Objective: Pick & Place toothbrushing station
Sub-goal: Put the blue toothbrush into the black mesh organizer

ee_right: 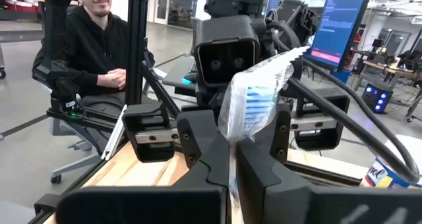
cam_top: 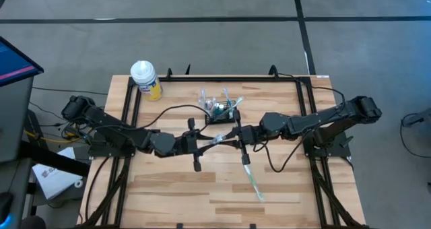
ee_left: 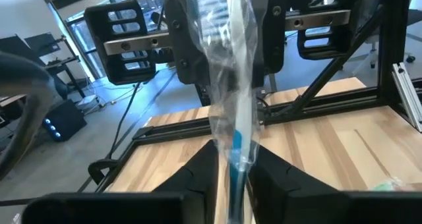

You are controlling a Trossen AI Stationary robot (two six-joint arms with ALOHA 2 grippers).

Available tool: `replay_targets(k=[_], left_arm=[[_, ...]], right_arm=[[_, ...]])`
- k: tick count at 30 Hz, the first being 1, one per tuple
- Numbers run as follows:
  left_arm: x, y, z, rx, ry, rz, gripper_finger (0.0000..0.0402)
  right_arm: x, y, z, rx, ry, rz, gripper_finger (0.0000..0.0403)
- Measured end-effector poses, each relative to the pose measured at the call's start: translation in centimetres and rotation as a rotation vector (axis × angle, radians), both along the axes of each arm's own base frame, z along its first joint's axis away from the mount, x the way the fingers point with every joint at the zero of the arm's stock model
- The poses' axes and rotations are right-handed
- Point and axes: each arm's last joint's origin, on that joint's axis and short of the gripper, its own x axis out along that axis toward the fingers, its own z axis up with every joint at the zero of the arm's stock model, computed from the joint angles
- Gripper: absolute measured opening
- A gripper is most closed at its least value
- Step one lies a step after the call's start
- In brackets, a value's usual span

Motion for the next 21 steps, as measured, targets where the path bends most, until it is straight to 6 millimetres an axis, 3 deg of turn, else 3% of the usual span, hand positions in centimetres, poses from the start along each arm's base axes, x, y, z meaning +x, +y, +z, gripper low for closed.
replay_targets(k=[10,21], left_arm=[[-1.4,-0.1,1.3,0.02,-0.008,0.04,0.0106],[-1.7,-0.6,0.5,0.008,0.062,0.028,0.0109]], right_arm=[[0.0,-0.8,-0.2,0.003,0.037,-0.072,0.0001],[-0.2,-2.8,-0.3,0.018,0.091,-0.154,0.0]])
